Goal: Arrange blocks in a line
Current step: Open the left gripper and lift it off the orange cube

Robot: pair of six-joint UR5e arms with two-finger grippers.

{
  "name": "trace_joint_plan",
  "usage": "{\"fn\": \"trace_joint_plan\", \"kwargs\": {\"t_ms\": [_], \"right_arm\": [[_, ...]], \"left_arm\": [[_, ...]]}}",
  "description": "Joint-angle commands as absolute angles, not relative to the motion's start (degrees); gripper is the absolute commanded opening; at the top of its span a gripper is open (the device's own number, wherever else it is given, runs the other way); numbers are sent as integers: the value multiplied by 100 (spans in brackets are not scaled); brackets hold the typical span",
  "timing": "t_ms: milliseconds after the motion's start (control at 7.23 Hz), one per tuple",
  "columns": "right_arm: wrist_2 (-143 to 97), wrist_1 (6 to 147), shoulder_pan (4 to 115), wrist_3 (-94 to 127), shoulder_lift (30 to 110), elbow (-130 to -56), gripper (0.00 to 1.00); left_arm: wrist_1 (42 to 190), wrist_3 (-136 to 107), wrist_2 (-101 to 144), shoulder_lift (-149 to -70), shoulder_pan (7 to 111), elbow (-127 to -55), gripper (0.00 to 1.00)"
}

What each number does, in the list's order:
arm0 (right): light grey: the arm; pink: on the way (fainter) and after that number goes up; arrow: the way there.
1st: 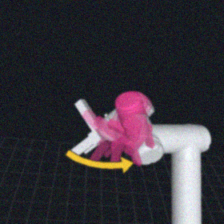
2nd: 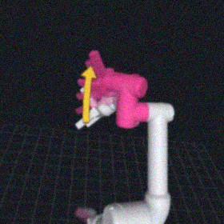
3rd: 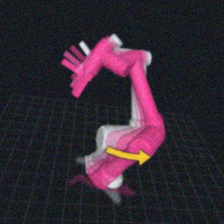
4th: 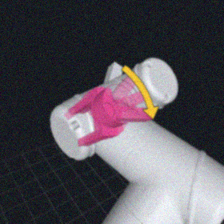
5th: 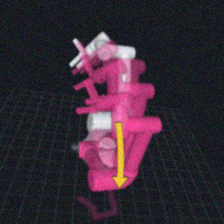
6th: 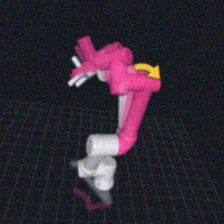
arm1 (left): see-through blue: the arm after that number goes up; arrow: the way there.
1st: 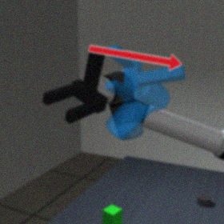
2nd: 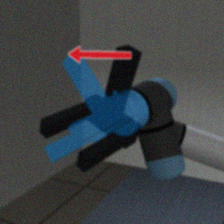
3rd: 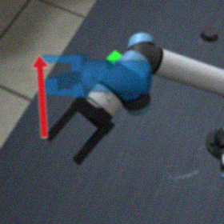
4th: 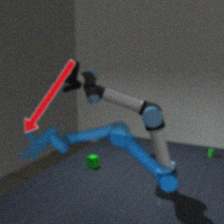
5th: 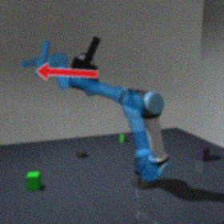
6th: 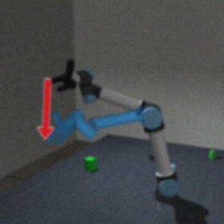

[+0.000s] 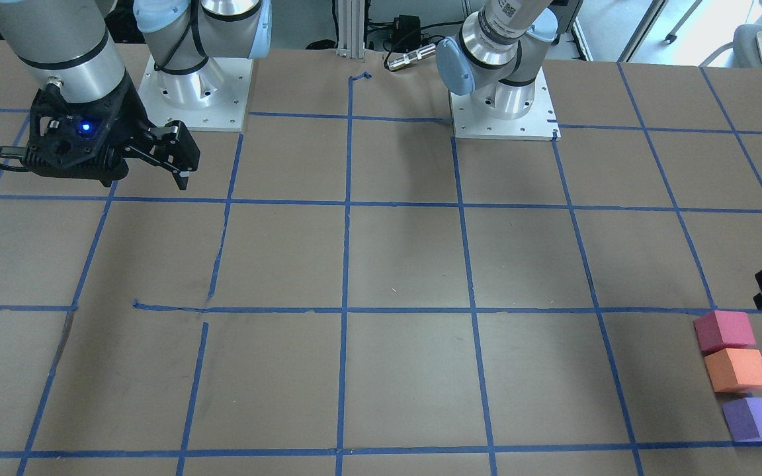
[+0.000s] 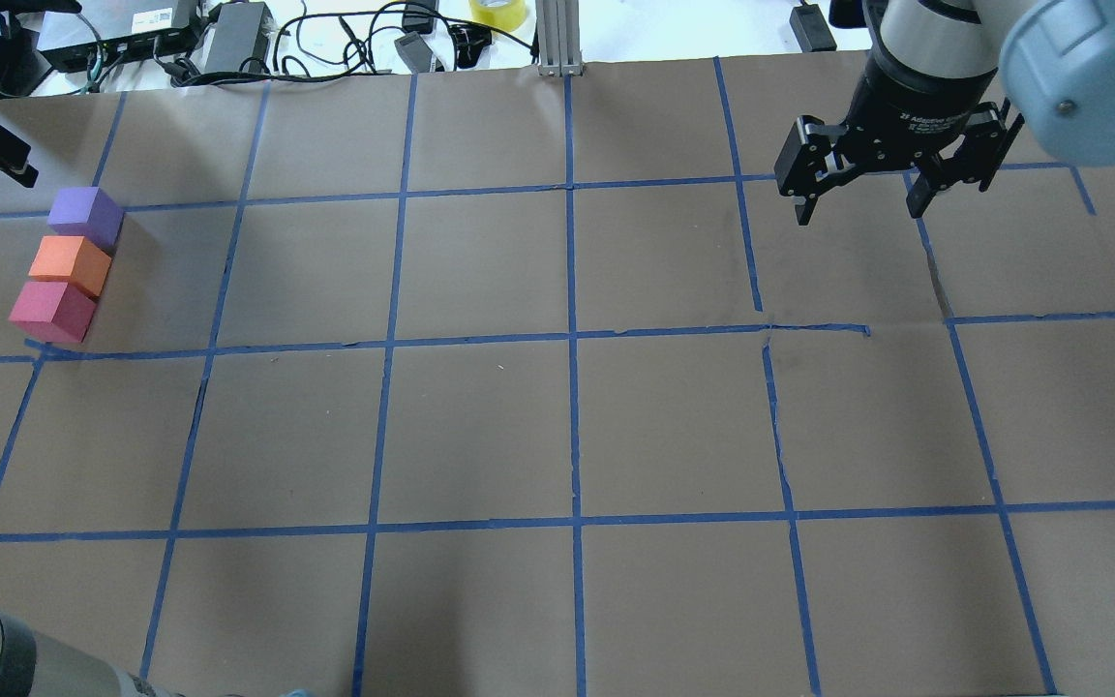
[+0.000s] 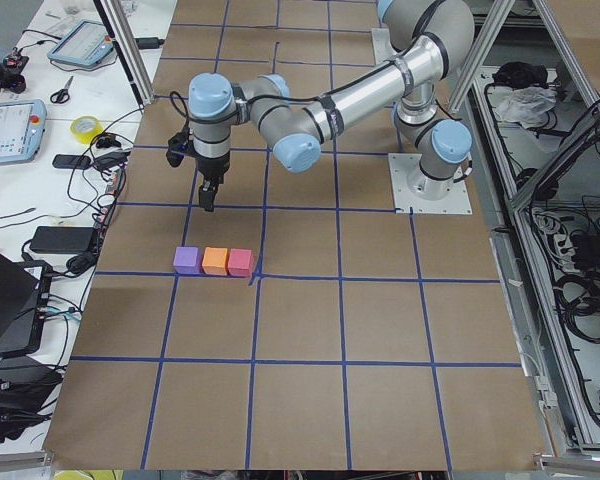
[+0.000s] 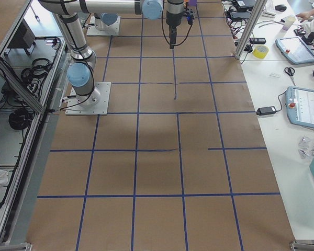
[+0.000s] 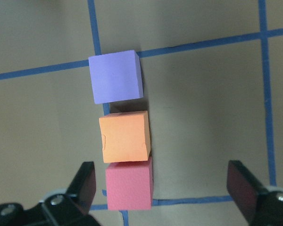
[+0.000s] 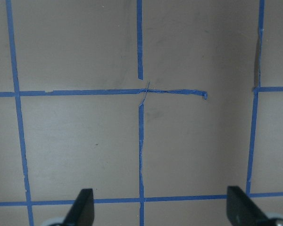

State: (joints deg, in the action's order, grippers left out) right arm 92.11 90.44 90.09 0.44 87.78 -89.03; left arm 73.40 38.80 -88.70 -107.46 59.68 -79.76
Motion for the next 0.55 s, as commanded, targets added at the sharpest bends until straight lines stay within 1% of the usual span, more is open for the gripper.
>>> {"fn": "trace_joint_plan", "kwargs": {"t_ms": [0,277,415], "right_arm": [[9211,9044,9009,44,8780,-8903,100],[9211,9044,9009,44,8780,-8903,100],[9211,9044,9009,44,8780,-8903,100]], "left_arm": [[8082,3449,-8894,-9708,6544,-8208,100],[8306,1555,-8842,-9117,7326,-8629,100],[8314,1399,-8851,-8923,7826,-8779,100]]}}
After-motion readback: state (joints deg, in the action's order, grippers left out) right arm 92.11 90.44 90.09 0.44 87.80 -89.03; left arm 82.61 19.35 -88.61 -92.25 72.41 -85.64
